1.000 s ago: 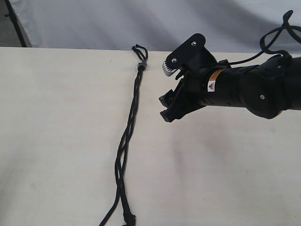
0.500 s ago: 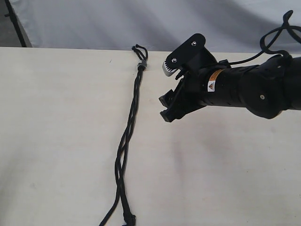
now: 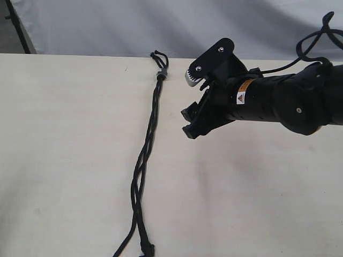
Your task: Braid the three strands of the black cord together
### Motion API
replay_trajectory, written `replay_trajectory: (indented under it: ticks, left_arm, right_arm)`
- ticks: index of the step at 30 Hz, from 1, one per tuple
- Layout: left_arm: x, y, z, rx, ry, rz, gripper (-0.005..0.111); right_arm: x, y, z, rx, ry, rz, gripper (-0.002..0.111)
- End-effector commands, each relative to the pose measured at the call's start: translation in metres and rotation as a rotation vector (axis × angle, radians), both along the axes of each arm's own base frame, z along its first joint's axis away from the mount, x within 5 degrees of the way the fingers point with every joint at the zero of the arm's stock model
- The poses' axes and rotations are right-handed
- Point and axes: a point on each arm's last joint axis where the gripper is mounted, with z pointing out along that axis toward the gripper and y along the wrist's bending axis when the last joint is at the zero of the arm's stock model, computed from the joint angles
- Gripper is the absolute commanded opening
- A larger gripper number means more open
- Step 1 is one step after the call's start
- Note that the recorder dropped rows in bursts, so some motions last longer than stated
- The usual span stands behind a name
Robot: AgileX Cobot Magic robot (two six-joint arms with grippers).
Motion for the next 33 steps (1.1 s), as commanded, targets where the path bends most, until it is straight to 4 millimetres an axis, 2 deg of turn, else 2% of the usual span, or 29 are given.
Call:
replay_trajectory:
  ticks: [1,6,10,14,17,24,27,28,30,33]
  left_arm:
    - [0.0,0.0,-0.002,-0.002,0.005,0.002,0.0]
    - [0.0,0.0,-0.002,-0.002,0.005,0.002,0.0]
    - [0.0,0.0,-0.002,-0.002,0.005,0.002,0.0]
    - [0.0,0.0,-0.002,-0.002,0.005,0.002,0.0]
    - [0.0,0.0,-0.002,-0.002,0.005,0.002,0.0]
    - [0.0,0.0,-0.002,-0.002,0.005,0.002,0.0]
    - [0.0,0.0,-0.002,-0.002,0.005,0.002,0.0]
    - [0.0,0.0,-0.002,-0.002,0.005,0.002,0.0]
    - [0.0,0.0,-0.002,-0.002,0.005,0.002,0.0]
    - [0.0,0.0,-0.002,-0.002,0.005,0.002,0.0]
  right_arm:
    - [0.003,-0.007,0.002,0.126,0.036,-0.126,0.072]
    - [-0.001,-0.02,0.011,0.129,0.076,-0.179,0.072]
    - [-0.012,-0.028,0.033,0.15,0.07,-0.199,0.072]
    - [-0.033,-0.036,0.056,0.184,0.052,-0.214,0.072]
    - [-0.058,-0.045,0.066,0.208,0.009,-0.211,0.072]
    - [-0.12,-0.068,0.056,0.355,-0.067,-0.261,0.072]
    - [-0.145,-0.078,0.04,0.396,-0.086,-0.272,0.072]
    - [-0.16,-0.083,0.028,0.427,-0.086,-0.287,0.072]
    - [-0.178,-0.09,0.014,0.448,-0.127,-0.277,0.072]
    - [-0.196,-0.097,-0.006,0.477,-0.172,-0.269,0.072]
